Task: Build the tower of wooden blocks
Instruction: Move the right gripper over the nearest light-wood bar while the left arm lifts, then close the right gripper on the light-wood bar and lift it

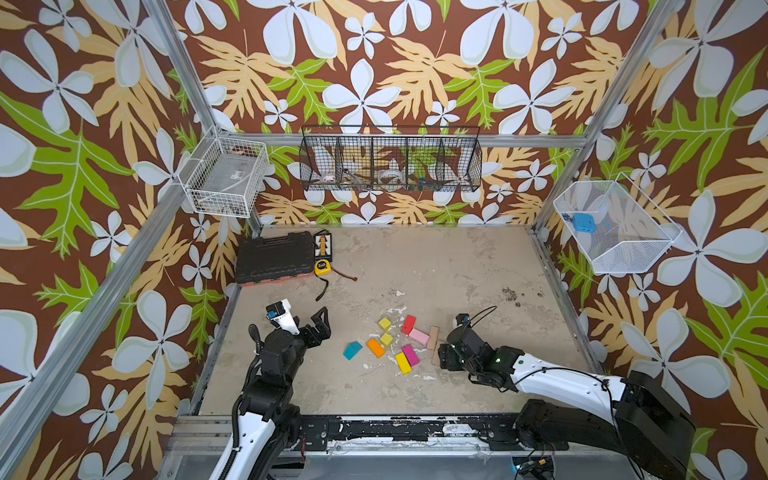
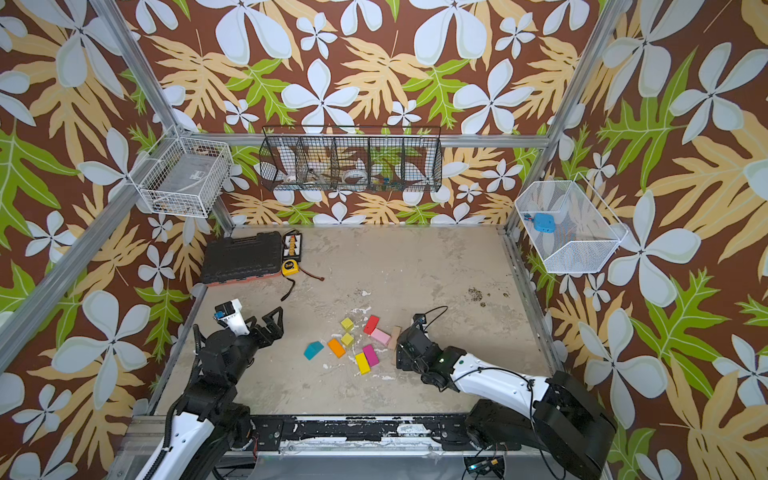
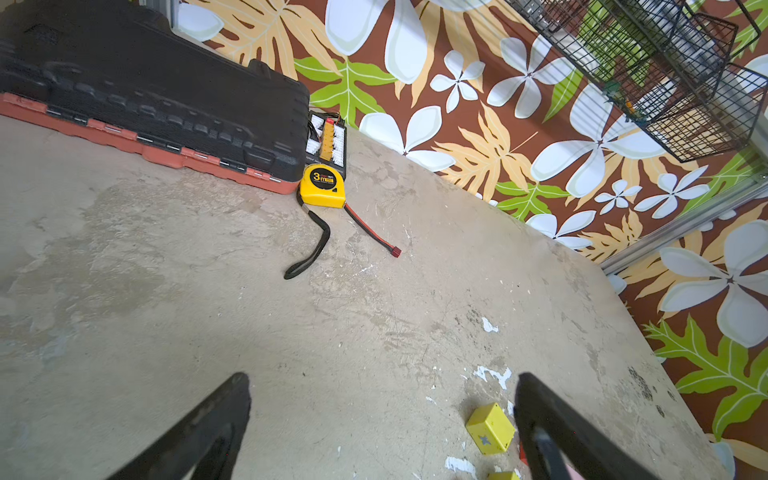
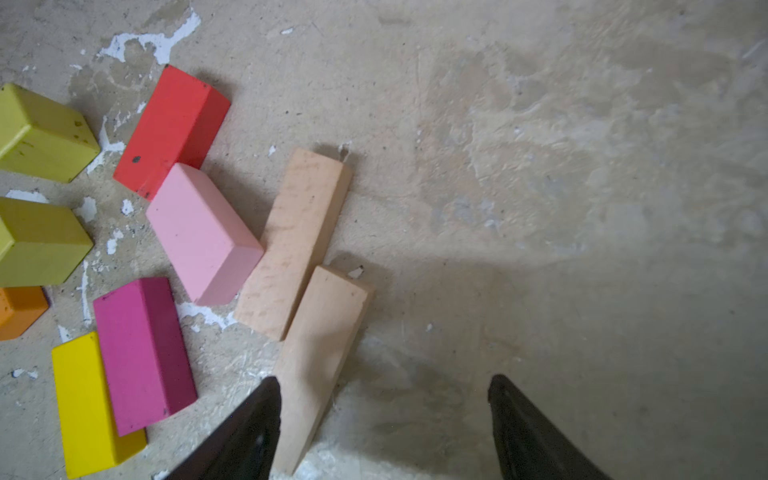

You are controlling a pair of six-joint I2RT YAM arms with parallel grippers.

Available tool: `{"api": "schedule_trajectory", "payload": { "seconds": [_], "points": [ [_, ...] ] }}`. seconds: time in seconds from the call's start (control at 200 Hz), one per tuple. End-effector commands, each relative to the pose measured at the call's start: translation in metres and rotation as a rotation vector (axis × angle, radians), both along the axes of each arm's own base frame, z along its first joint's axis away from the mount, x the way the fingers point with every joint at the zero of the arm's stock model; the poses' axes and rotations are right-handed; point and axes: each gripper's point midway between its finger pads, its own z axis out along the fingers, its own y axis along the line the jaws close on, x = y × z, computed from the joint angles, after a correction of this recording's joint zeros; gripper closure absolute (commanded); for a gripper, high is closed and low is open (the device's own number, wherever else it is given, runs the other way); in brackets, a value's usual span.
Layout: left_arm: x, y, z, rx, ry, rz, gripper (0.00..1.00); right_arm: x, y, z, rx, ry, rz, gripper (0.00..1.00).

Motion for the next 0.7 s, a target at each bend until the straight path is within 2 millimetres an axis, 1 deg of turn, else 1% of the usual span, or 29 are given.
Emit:
{"api": "schedule_trajectory", "payload": {
  "seconds": [0.0, 0.11, 0.295, 0.571, 0.691],
  "points": [
    [0.002, 0.003, 0.005, -0.002, -0.017, 0.021, 0.0, 0.003, 0.011, 0.001, 0.017, -0.01, 0.003, 0.21],
    [0.003, 0.003, 0.003, -0.002, -0.009, 0.024, 0.0, 0.002, 0.016, -0.003, -0.025, -0.004, 0.01, 0.25],
    [0.003, 0.004, 0.003, -0.001, -0.008, 0.03, 0.0, 0.004, 0.011, -0.009, -0.088, -0.003, -0.009, 0.3],
    [0.003, 0.005, 0.002, -0.001, -0.005, 0.035, 0.0, 0.006, 0.005, -0.015, -0.139, -0.001, -0.025, 0.45],
    [0.003, 0.005, 0.003, -0.002, -0.007, 0.036, 0.0, 0.007, 0.002, -0.016, -0.157, -0.007, -0.035, 0.49]
  ]
}}
